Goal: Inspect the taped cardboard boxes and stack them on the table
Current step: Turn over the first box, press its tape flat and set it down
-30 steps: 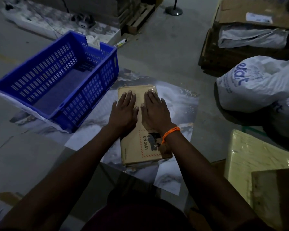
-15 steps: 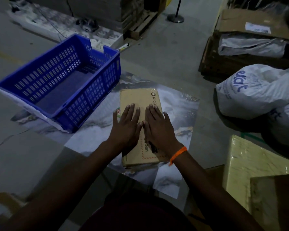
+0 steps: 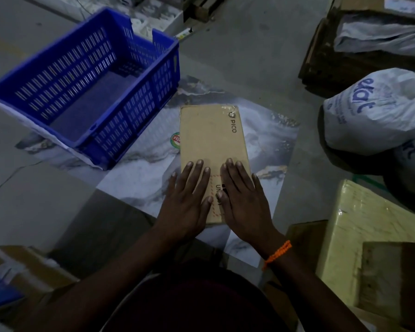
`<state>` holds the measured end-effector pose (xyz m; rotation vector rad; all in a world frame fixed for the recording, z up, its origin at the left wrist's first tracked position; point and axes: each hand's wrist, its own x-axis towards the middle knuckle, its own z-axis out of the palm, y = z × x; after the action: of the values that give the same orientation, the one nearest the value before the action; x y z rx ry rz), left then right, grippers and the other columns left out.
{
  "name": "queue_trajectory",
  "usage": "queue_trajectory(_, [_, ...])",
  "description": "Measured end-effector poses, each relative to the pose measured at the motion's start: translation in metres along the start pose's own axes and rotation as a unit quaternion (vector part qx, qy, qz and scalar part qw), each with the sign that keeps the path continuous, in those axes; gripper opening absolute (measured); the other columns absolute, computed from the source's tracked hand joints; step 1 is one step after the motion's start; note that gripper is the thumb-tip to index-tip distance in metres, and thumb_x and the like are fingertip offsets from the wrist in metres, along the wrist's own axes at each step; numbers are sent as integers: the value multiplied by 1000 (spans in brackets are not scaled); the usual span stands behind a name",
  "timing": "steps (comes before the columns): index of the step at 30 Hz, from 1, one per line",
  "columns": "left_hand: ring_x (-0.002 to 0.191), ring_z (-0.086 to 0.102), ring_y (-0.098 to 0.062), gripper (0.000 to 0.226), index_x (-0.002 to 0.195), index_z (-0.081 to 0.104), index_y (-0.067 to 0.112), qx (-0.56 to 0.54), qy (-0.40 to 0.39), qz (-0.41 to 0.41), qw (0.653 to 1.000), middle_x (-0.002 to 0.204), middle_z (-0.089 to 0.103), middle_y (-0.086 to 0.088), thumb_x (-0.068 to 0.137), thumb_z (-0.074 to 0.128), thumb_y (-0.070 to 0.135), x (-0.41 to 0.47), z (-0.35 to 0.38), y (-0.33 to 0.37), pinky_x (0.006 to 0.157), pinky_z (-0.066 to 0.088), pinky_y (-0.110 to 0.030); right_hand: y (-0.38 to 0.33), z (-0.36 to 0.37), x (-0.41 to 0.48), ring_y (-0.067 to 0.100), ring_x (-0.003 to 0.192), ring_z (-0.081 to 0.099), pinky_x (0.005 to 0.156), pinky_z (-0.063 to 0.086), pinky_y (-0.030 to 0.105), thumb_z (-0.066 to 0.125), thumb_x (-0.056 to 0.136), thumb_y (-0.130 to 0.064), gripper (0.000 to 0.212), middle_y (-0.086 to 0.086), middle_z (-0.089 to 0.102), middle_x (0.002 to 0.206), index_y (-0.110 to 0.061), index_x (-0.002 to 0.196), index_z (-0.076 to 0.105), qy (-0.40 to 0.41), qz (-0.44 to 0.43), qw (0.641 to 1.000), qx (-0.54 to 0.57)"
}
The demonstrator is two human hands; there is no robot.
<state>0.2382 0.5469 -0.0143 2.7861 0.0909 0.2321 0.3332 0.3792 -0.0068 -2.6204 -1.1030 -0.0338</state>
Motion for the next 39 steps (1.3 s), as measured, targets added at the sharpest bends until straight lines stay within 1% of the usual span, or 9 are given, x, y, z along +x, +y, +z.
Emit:
queue_trajectory(6, [156, 10, -31, 64, 159, 26, 10, 22, -13, 13, 1000, 169, 13, -14, 108, 21, 47, -1, 0, -2, 122, 12, -63, 2, 2, -6, 18, 156, 25, 121, 34, 32, 45, 105, -46, 69, 9, 27, 169, -8, 161, 30, 45, 98, 981, 161])
queue_trajectory(9, [157, 9, -28, 65, 160, 24, 14, 17, -17, 3, 1000, 169, 11, -11, 107, 18, 50, -3, -1, -3, 120, 12, -67, -4, -6, -13, 12, 134, 56, 96, 46, 9, 58, 103, -45, 65, 5, 55, 151, -16, 157, 36, 51, 249, 917, 308])
queue_trajectory(12, [157, 6, -25, 64, 161, 21, 18, 7, -26, -6, 1000, 170, 8, -7, 107, 18, 52, -8, -7, -11, 120, 9, -67, -26, -18, -14, -17, 103, 60, 77, 44, -2, 61, 103, -25, 34, -13, 65, 118, -28, 134, 49, 97, 226, 903, 353])
queue_trajectory(17, [157, 1, -13, 61, 162, 15, 28, -28, -14, -60, 998, 170, 3, 3, 107, 17, 53, -33, -31, -52, 124, -7, -55, -64, -19, -1, -2, 116, 62, 93, 53, 19, 51, 108, -37, 29, -8, 65, 128, -33, 136, 54, 88, 179, 877, 437])
queue_trajectory(22, [153, 20, -15, 76, 158, 25, 34, -263, 11, -215, 941, 168, 19, 3, 93, 29, 74, -38, -56, -79, 124, 20, -48, -83, 4, 17, 4, 125, 56, 106, 48, 28, 60, 102, -33, 38, -1, 61, 136, -18, 136, 61, 30, 131, 908, 397])
queue_trajectory(24, [153, 21, -20, 79, 157, 17, 45, -314, -1, -254, 915, 169, 13, 5, 88, 36, 80, -32, -58, -84, 122, 25, -53, -78, 24, 26, 16, 130, 51, 111, 44, 36, 71, 95, -45, 60, 6, 52, 143, -14, 143, 54, -28, 211, 909, 358])
queue_trajectory(29, [155, 12, -18, 82, 155, 8, 51, -323, 34, -253, 912, 169, 8, 8, 87, 43, 77, -27, -49, -82, 122, 24, -56, -31, 51, 27, 28, 129, 56, 102, 52, 42, 81, 75, -65, 95, 6, 57, 139, -11, 146, 49, -58, 406, 811, 417])
queue_trajectory(31, [155, 12, -18, 77, 151, 7, 57, -328, 30, -248, 911, 170, 7, 8, 85, 43, 75, -23, -49, -77, 122, 23, -55, -17, 52, 18, 27, 122, 65, 89, 57, 38, 80, 79, -57, 77, 1, 70, 129, -9, 136, 63, -72, 404, 763, 499])
queue_trajectory(39, [135, 44, -13, 82, 159, 8, 38, -455, 7, -261, 852, 158, 37, 4, 97, 62, 43, -3, -16, -41, 110, 42, -40, 29, 24, -4, 14, 105, 68, 90, 58, 37, 78, 91, -34, 43, -3, 71, 117, -19, 127, 64, 59, 393, 790, 466])
